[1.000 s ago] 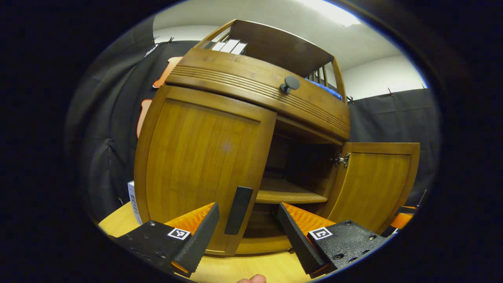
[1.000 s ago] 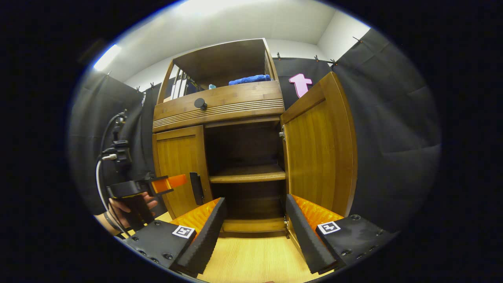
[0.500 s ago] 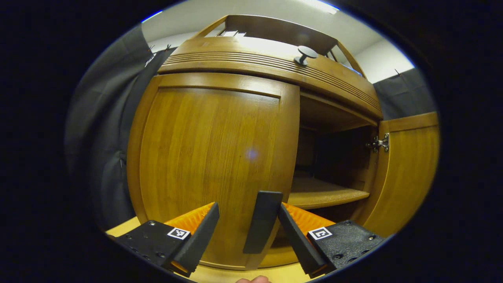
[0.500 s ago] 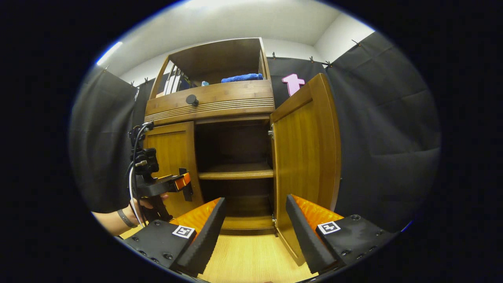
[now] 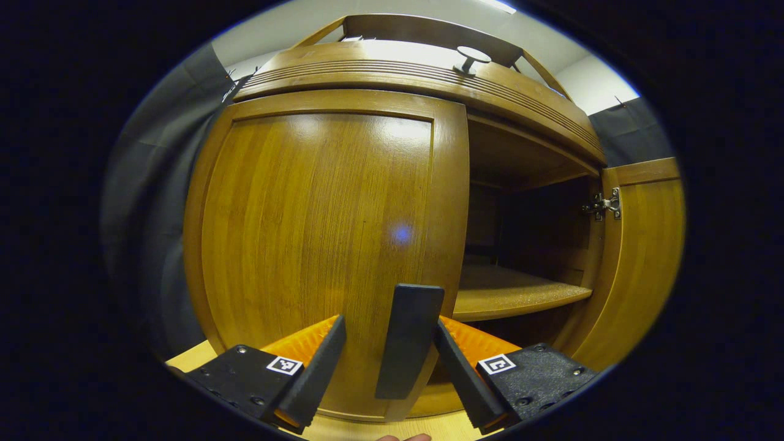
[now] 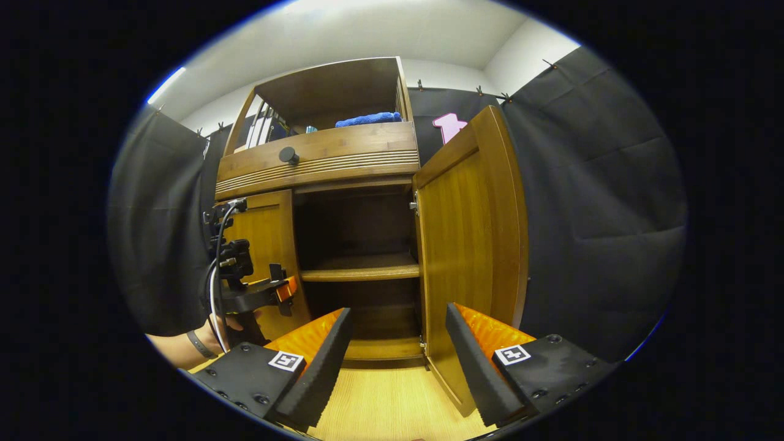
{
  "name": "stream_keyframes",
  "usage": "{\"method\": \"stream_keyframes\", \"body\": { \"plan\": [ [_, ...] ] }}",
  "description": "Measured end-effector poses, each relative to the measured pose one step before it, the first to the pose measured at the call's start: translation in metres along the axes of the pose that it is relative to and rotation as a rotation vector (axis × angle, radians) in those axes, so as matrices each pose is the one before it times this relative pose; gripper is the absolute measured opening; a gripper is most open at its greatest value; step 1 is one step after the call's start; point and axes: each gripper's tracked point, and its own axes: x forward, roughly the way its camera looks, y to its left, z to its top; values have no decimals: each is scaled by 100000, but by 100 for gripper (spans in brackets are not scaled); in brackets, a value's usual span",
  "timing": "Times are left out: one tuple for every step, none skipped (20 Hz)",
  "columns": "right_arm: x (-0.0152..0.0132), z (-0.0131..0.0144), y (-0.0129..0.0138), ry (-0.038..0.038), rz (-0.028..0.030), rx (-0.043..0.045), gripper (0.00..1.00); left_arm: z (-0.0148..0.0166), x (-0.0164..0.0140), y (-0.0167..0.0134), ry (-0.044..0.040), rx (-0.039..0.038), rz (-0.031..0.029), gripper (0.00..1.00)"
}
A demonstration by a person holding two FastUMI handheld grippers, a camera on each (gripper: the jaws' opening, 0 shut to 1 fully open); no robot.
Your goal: Open the right door of the double-door shoe cabinet with the right hand, and open the left door with the left hand.
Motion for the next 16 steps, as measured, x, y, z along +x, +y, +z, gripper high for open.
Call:
{"method": "stream_keyframes", "body": {
  "plan": [
    [135,-37,-102,207,-201,290,100,-68,133,-72,-190,483,139,88],
    [221,47,-12,-142,71,361,98,39,-48,-11,78,-412,-162,88],
    [13,51,28,-167,226,171,98,-19,101,69,-48,-890,107,85],
    [35,-57,118,-118,370,-86,98,-5,-25,46,-3,-604,-152,85],
    [19,-45,59,-17,184,-318,98,-90,-59,-97,42,-776,-328,83],
    [102,40,-14,255,56,-472,98,-138,78,-348,344,-1025,-720,81],
    [107,17,-69,-52,133,-412,98,-178,66,-252,272,-1243,-1422,73],
    [64,10,21,-40,384,-308,94,-103,37,-202,208,-1815,-1793,65],
    [124,-37,146,210,730,-379,98,-195,6,-321,817,-1037,-2022,55],
    [34,-85,74,133,594,-451,98,-116,-306,-42,-94,1788,-1136,45],
    [142,-96,90,222,489,-434,98,-351,-152,138,835,2711,-994,36],
    [149,-117,93,361,227,-321,89,189,-120,-236,-867,2579,-658,31],
    [203,-206,102,576,-44,51,98,170,-310,-79,-1097,1644,-270,27],
    [70,-132,184,411,134,497,98,152,-723,-88,-1089,1039,-369,29],
    [55,-101,279,359,745,694,100,-81,-830,-40,434,485,-625,24],
    [24,17,222,49,807,601,97,38,-884,14,970,-345,-723,28]
  ]
}}
